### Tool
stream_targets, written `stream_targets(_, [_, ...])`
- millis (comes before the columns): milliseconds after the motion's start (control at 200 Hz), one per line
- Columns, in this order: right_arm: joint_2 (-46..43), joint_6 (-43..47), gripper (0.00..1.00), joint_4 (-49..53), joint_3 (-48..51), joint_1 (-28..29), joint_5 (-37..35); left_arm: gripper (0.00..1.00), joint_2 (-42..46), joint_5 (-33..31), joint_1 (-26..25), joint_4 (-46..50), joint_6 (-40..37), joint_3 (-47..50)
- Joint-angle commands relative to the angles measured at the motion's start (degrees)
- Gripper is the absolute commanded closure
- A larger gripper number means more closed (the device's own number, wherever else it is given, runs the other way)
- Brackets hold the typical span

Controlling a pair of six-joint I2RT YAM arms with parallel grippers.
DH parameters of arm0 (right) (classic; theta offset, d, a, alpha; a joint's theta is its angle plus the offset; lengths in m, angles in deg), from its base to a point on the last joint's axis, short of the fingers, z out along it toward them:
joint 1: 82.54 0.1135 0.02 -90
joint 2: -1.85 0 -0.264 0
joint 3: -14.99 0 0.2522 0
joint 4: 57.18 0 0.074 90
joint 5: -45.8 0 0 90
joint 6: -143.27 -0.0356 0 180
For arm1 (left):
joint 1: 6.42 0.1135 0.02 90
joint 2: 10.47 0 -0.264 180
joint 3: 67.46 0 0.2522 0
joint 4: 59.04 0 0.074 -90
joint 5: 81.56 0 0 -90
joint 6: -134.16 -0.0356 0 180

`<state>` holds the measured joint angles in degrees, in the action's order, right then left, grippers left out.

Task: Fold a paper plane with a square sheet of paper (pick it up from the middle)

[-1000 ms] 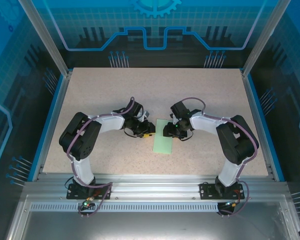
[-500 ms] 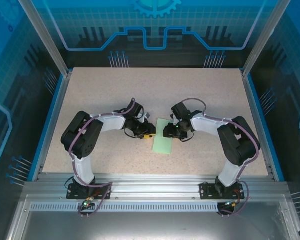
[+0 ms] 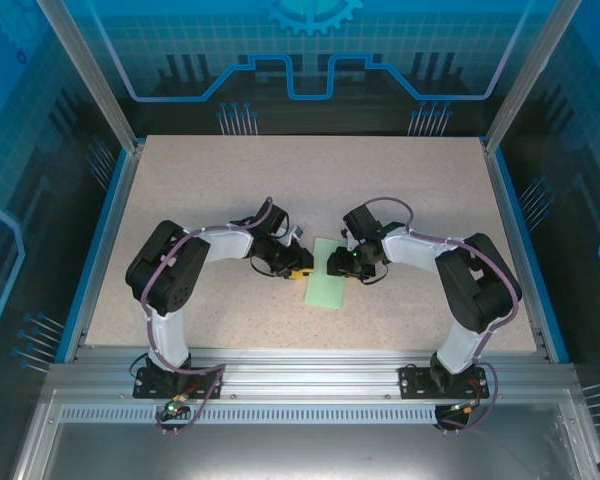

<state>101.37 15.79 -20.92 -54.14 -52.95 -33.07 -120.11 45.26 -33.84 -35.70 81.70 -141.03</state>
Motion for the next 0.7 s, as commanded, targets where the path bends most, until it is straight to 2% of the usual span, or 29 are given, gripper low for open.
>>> stream_targets(0, [-1.5, -0.1, 0.50, 0.6, 1.3, -0.3, 1.1, 0.69, -1.3, 2.5, -0.3, -0.5, 0.4, -1.8])
stream_targets(285, [-1.8, -0.1, 0.51, 0.8, 1.4, -0.3, 0.8, 0.68, -0.3, 1.5, -0.4, -0.2, 0.3, -1.4])
stream_targets(535, [-1.8, -0.1, 0.51, 1.2, 1.1, -0.3, 0.5, 0.61, 1.9, -3.4, -0.4, 1.8, -0.7, -0.3])
stream_targets(695, [-1.9, -0.1, 0.51, 1.2, 1.1, -0.3, 0.4, 0.61, 1.0, -2.1, -0.4, 0.8, -0.1, -0.3])
